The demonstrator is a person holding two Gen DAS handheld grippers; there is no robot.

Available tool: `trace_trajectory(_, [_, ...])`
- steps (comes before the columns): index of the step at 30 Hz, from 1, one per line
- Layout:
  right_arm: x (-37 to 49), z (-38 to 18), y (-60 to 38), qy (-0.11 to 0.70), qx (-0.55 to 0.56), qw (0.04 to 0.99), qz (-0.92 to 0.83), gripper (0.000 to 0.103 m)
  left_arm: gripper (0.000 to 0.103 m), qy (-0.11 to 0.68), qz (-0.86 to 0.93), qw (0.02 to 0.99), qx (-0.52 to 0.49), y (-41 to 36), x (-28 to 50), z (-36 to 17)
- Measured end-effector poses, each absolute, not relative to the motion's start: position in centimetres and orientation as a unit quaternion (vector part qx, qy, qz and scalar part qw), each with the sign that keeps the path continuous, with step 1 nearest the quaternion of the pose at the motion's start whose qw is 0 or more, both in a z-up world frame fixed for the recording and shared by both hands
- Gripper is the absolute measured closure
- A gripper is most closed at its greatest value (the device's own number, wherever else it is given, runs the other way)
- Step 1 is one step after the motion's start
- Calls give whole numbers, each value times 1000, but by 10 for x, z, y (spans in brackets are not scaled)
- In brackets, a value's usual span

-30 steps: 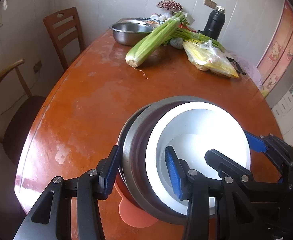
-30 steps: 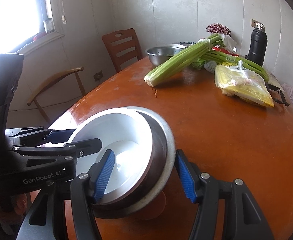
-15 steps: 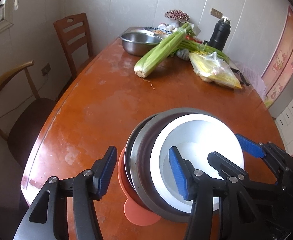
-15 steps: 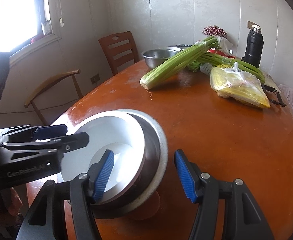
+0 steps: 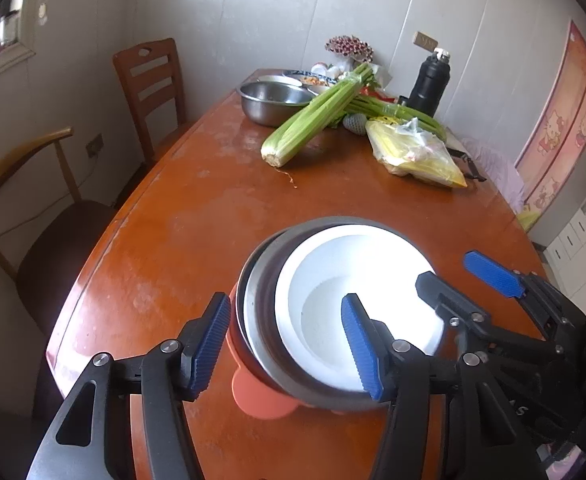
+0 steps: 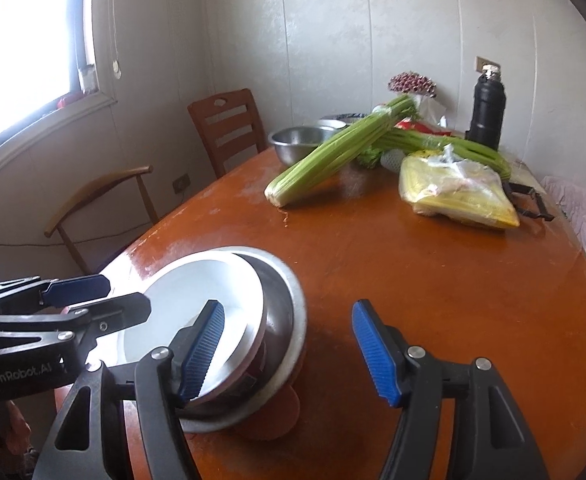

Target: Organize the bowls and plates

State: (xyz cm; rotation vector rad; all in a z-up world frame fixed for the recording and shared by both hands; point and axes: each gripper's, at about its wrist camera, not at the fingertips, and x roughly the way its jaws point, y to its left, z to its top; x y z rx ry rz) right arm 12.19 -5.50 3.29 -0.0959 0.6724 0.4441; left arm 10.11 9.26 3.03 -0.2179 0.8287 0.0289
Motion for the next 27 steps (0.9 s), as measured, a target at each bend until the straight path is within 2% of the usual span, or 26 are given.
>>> trace_trajectory(8, [75, 48, -76, 294, -59, 930, 212, 24, 39, 379, 45, 920, -93, 71, 58, 29])
trace_trajectory(18, [20, 31, -98, 294, -75, 931, 204, 17, 39, 376, 56, 921, -82, 49, 12, 10])
trace_trajectory(27, [7, 14, -105, 323, -69, 925, 188, 16, 39, 400, 43, 912, -77, 38, 7, -3])
